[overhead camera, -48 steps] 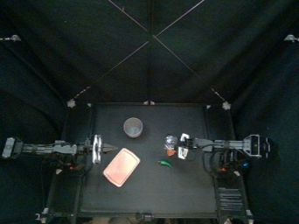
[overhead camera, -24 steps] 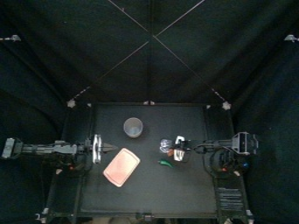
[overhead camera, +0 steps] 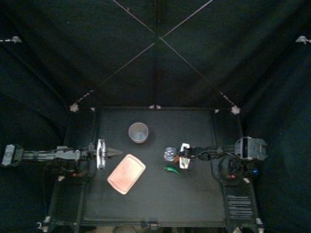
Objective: Pick the pie then place it on the pink plate
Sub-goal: Pick the pie
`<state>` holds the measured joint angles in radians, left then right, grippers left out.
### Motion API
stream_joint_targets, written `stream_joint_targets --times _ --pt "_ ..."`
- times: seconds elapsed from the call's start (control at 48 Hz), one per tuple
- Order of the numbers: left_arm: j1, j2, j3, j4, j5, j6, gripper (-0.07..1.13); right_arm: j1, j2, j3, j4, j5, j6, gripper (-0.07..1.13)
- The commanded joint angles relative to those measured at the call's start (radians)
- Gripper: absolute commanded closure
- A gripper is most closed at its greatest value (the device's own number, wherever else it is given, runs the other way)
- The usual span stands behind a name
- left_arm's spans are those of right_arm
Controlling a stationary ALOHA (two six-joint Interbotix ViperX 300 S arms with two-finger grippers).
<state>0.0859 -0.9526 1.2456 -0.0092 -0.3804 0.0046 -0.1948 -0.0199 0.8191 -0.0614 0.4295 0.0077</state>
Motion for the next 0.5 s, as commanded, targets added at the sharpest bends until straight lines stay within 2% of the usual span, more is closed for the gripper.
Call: stream_joint_targets --times 0.021,0.292,0.5 --pt "0.005 0.003 -0.014 0.0 -0.011 0.0 1.07 0.002 -0.014 -0.018 0.0 -0.008 0.0 0.02" --pt "0.005 0.005 -0.006 0.0 -0.009 -0.003 1.07 0.003 -0.014 -0.028 0.008 -0.012 0.002 0.06" --pt "0.005 0.003 -0.005 0.002 -0.009 -0.003 1.07 0.003 -0.014 -0.032 0.009 -0.014 0.002 0.3"
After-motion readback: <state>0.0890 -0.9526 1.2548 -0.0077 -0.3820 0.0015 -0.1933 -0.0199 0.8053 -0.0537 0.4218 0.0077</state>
